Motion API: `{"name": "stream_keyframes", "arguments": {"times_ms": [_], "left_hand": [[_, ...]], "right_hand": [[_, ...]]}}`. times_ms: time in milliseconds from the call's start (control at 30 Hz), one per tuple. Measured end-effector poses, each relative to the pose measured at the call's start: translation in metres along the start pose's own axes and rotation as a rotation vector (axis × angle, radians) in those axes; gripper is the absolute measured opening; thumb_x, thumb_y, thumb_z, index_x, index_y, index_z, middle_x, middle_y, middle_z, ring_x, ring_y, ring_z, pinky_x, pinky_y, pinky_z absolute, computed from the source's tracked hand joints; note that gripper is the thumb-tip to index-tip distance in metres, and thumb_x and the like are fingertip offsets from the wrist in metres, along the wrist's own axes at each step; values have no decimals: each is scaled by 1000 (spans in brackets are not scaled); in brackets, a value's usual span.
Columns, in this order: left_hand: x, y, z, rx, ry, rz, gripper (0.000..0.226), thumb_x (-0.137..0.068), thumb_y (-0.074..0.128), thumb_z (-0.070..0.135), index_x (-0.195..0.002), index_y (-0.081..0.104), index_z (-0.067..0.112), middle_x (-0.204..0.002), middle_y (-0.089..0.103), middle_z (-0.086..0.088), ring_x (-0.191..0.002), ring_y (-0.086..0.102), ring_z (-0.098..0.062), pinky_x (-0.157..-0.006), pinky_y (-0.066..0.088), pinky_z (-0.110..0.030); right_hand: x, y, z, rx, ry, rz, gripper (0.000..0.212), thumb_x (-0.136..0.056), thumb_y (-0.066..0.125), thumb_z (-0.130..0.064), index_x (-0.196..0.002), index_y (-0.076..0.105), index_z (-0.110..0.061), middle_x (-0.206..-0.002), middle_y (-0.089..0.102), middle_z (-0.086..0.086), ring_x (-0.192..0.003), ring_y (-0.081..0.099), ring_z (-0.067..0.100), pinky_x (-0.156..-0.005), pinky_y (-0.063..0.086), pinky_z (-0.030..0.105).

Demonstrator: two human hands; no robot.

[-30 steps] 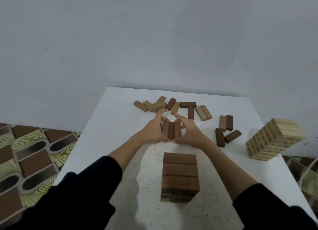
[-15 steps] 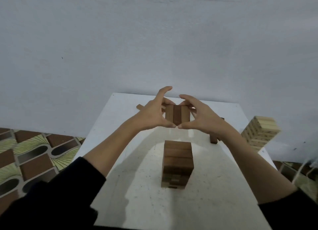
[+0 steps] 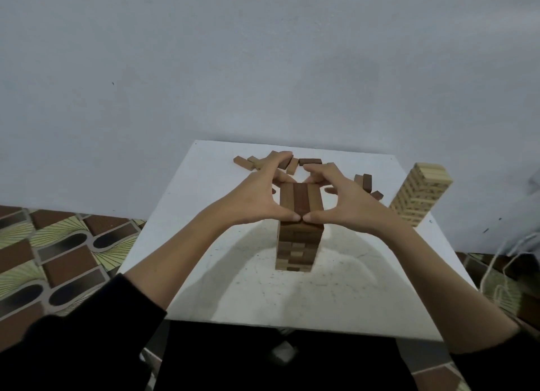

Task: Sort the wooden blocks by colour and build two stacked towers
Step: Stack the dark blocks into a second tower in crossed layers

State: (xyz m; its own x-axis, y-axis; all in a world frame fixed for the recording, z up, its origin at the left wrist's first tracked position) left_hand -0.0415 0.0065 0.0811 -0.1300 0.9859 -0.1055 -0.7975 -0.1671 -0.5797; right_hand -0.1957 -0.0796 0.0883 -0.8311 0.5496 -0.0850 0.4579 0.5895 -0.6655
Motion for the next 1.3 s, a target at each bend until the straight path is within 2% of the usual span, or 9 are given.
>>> {"name": "stream_keyframes", "arguments": {"times_ms": [167, 467, 667, 833, 967, 1033, 1133, 1300], "left_hand": [[6, 7, -1, 2, -3, -15, 105, -67, 85, 18, -147, 18, 30, -113, 56, 14, -108, 47, 8, -89, 36, -10], [11, 12, -7, -21, 4, -41, 109, -66, 86, 22, -148, 15, 31, -124, 48, 9, -115, 45, 0, -98, 34, -16], [11, 13, -9, -32, -11, -41, 112, -65, 87, 23, -149, 14, 27, -123, 48, 7, -115, 46, -5, -96, 34, -18], [12, 15, -11, -18, -13, -32, 110, -66, 86, 21, -149, 14, 26, -118, 49, 10, -111, 45, 4, -91, 35, -13], [11, 16, -12, -9, -11, -27, 112, -67, 86, 22, -150, 12, 26, -127, 48, 5, -118, 44, -5, -92, 33, -15], [11, 17, -12, -3, -7, -29, 112, -67, 85, 21, -150, 11, 25, -129, 47, 5, -118, 43, -4, -91, 32, -11], [11, 18, -12, 0, 2, -31, 110, -69, 84, 19, -150, 10, 25, -125, 49, 5, -113, 43, 1, -84, 30, 4], [10, 19, -14, 7, -4, -34, 107, -71, 83, 18, -150, 10, 24, -121, 50, 5, -110, 42, 9, -83, 28, 6]], "right_hand": [[6, 3, 7, 13, 1, -5, 81, -71, 80, -24, -138, 35, -34, -121, 51, -9, -119, 45, 6, -101, 31, 23], [11, 5, 9, 50, 5, -65, 90, -69, 82, -27, -135, 22, -44, -129, 45, -10, -120, 41, 1, -101, 24, 19], [12, 4, 7, 79, 9, -58, 93, -70, 81, -24, -143, 24, -34, -126, 43, -11, -117, 39, 1, -100, 25, 20], [13, 5, 6, 88, 5, -55, 93, -71, 81, -24, -144, 24, -33, -126, 43, -11, -118, 39, 3, -99, 25, 20], [12, 6, 8, 78, 8, -52, 95, -70, 82, -25, -144, 23, -32, -129, 44, -8, -120, 39, 4, -98, 25, 19], [11, 7, 10, 80, 9, -50, 95, -70, 81, -27, -144, 23, -32, -132, 44, -7, -121, 39, 4, -98, 24, 18], [11, 8, 11, 81, 9, -45, 95, -70, 81, -27, -145, 23, -31, -134, 43, -6, -123, 38, 4, -98, 24, 18], [10, 9, 11, 74, 15, -48, 93, -71, 81, -26, -144, 24, -32, -132, 43, -6, -121, 38, 4, -97, 23, 18]]}}
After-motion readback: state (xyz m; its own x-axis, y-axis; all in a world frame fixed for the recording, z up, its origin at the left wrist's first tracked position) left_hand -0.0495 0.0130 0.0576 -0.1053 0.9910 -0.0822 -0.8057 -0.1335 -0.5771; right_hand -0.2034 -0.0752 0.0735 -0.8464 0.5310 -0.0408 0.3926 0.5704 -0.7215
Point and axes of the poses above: each hand's wrist, its own x-axis away from the middle knuckle, its own y-axis out of the palm, z = x × y, the point moved 3 cm from there along -x, towards the middle knuckle
